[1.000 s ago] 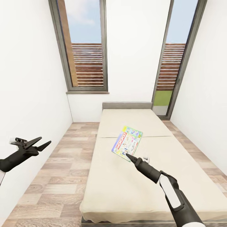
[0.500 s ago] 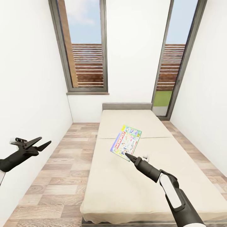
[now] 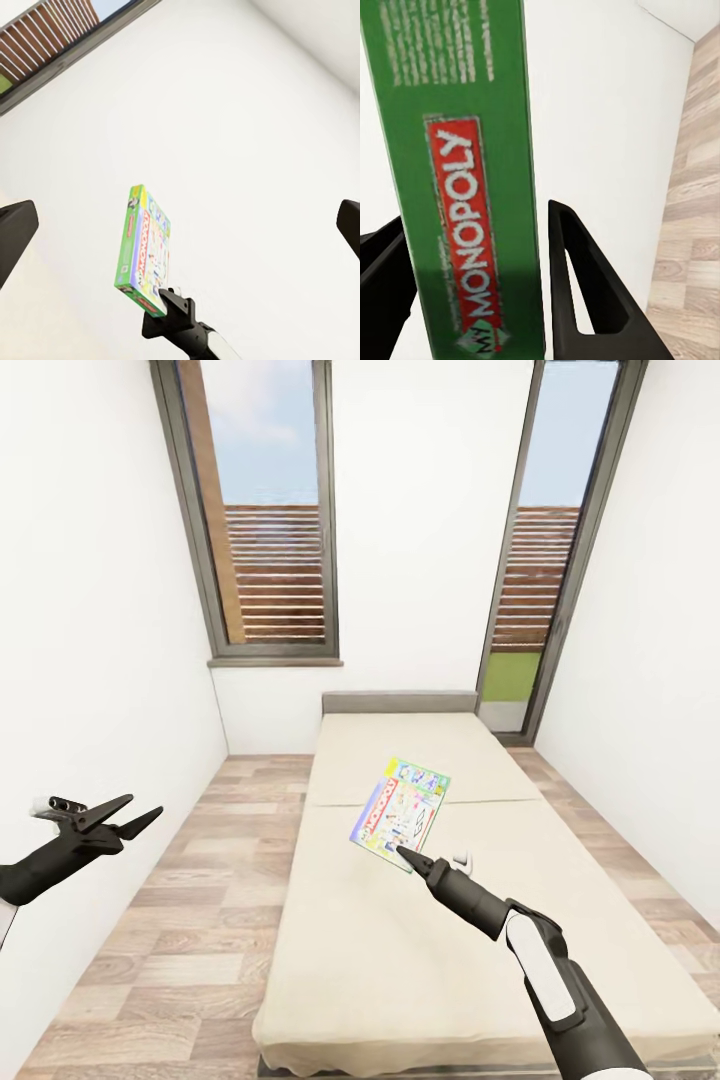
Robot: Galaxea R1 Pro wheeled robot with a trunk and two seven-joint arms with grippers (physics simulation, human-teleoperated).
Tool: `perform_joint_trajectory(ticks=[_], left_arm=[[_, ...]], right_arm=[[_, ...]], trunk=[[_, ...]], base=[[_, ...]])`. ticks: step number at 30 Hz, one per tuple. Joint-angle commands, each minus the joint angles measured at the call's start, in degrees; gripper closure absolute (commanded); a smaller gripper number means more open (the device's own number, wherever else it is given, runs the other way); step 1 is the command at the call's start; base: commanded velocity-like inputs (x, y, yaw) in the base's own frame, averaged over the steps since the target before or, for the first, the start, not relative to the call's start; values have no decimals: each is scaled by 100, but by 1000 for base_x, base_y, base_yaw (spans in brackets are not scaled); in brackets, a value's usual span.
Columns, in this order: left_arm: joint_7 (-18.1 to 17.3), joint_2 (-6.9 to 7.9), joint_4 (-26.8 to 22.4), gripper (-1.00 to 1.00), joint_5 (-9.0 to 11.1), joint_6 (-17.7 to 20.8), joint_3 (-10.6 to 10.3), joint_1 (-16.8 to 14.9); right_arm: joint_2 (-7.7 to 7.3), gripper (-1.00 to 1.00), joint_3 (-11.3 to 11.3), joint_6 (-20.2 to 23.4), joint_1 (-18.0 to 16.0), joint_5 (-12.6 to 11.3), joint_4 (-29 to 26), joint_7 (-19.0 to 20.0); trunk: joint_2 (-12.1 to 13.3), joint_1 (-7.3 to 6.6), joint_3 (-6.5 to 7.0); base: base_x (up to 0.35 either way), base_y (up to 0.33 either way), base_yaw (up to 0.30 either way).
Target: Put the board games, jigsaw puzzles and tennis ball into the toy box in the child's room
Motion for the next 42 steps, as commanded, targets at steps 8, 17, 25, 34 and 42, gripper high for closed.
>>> perform_joint_trajectory(ticks=[8,17,25,34,42], left_arm=[[-23,1,-1,-100,-1,52,-6,-3],[-23,1,-5,-100,0,-185,-6,-3],[-23,1,-10,-100,0,-204,-6,-3],[-23,-3,-180,-100,13,-217,-1,-3],[-23,-16,-234,-100,14,-222,4,4]], right_arm=[[2,100,-4,29,-3,-16,2,2],[9,100,8,28,-2,-8,2,1],[8,100,11,28,-3,-5,2,1],[9,100,13,28,-5,-14,2,1],[10,100,15,28,-4,-15,2,4]], trunk=[[318,-176,207],[679,-373,440],[1000,-549,644],[1080,-593,717],[1080,-593,718]], base=[[0,0,-132],[0,0,-185],[0,0,-197],[19,0,-106],[11,0,-133]])
